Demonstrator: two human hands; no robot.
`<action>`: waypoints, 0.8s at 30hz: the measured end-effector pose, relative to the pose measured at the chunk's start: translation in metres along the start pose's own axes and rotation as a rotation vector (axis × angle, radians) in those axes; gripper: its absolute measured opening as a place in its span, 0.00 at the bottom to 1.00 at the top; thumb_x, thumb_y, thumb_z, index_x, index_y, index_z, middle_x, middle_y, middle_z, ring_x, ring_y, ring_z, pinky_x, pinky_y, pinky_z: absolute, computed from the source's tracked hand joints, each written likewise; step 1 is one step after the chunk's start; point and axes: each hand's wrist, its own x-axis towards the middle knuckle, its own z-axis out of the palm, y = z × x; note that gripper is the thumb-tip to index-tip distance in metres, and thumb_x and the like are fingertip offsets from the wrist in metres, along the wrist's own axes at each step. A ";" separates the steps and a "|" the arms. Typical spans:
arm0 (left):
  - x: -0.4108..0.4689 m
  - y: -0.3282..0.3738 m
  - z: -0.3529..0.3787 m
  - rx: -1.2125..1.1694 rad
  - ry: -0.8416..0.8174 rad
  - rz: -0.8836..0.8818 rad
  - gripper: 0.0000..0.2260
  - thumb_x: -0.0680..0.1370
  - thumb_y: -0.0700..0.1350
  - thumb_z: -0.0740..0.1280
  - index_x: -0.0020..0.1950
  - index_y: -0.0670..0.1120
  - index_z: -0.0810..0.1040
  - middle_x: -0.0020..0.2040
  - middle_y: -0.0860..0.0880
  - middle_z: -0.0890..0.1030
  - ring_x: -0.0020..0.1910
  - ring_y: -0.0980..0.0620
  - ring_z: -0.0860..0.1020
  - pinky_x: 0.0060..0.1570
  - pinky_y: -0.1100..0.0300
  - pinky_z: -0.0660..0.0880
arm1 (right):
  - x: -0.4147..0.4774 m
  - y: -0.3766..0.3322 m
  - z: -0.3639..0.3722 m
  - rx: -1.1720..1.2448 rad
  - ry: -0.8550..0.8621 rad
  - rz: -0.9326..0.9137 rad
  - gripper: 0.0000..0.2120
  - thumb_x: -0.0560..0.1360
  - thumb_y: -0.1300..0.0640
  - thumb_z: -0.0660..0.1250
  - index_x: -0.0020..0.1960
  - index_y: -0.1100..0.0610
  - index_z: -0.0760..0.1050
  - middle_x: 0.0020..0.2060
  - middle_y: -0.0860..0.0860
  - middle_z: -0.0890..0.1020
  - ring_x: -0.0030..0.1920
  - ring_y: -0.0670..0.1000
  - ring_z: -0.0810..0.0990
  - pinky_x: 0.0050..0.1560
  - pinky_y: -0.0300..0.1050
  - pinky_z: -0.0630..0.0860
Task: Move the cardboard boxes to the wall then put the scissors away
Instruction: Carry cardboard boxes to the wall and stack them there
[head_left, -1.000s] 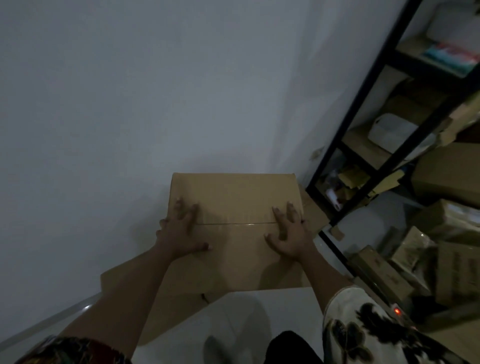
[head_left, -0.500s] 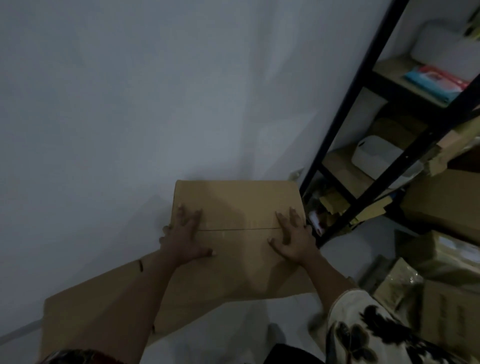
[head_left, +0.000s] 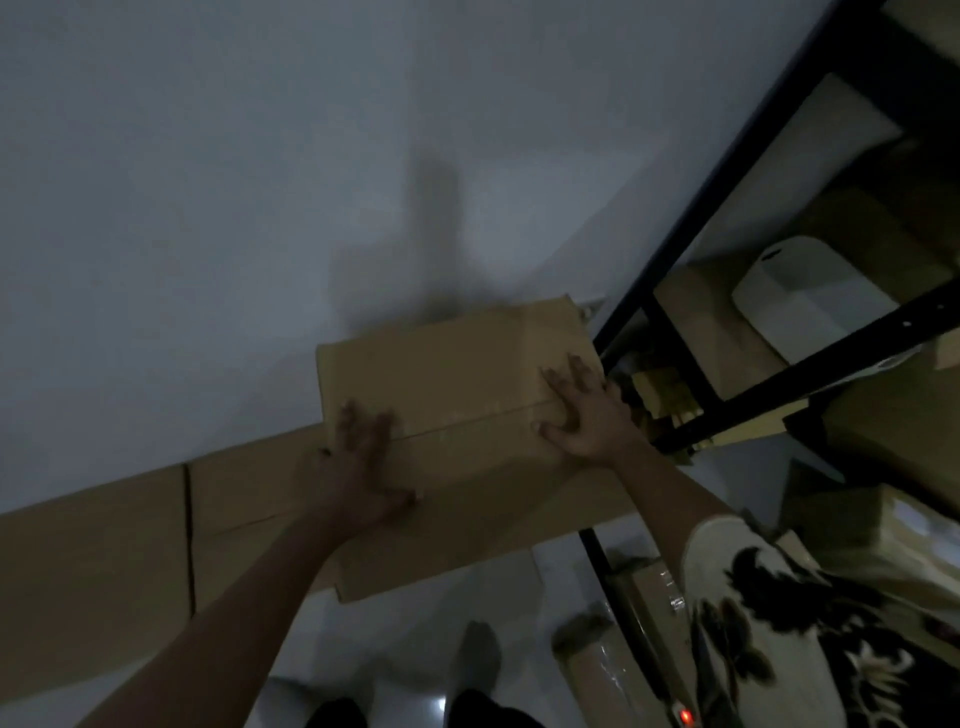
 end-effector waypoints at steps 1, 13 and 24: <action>0.007 0.000 0.006 0.007 0.002 0.005 0.56 0.54 0.76 0.56 0.78 0.56 0.41 0.79 0.45 0.38 0.78 0.45 0.40 0.68 0.40 0.58 | 0.011 0.007 0.003 -0.004 -0.004 0.002 0.40 0.73 0.34 0.65 0.78 0.39 0.48 0.79 0.45 0.43 0.76 0.64 0.49 0.74 0.61 0.53; 0.056 -0.007 0.055 0.016 -0.037 0.004 0.54 0.56 0.75 0.58 0.78 0.58 0.46 0.78 0.41 0.38 0.78 0.39 0.48 0.68 0.41 0.60 | 0.069 0.058 0.051 -0.008 -0.050 -0.025 0.41 0.74 0.36 0.65 0.78 0.38 0.45 0.79 0.46 0.41 0.76 0.65 0.50 0.74 0.61 0.51; 0.051 -0.017 0.077 0.011 -0.037 -0.049 0.51 0.61 0.73 0.66 0.78 0.62 0.45 0.79 0.45 0.36 0.76 0.35 0.50 0.67 0.38 0.60 | 0.063 0.051 0.066 -0.080 -0.023 -0.015 0.42 0.72 0.29 0.59 0.78 0.37 0.42 0.78 0.44 0.38 0.75 0.67 0.47 0.72 0.66 0.51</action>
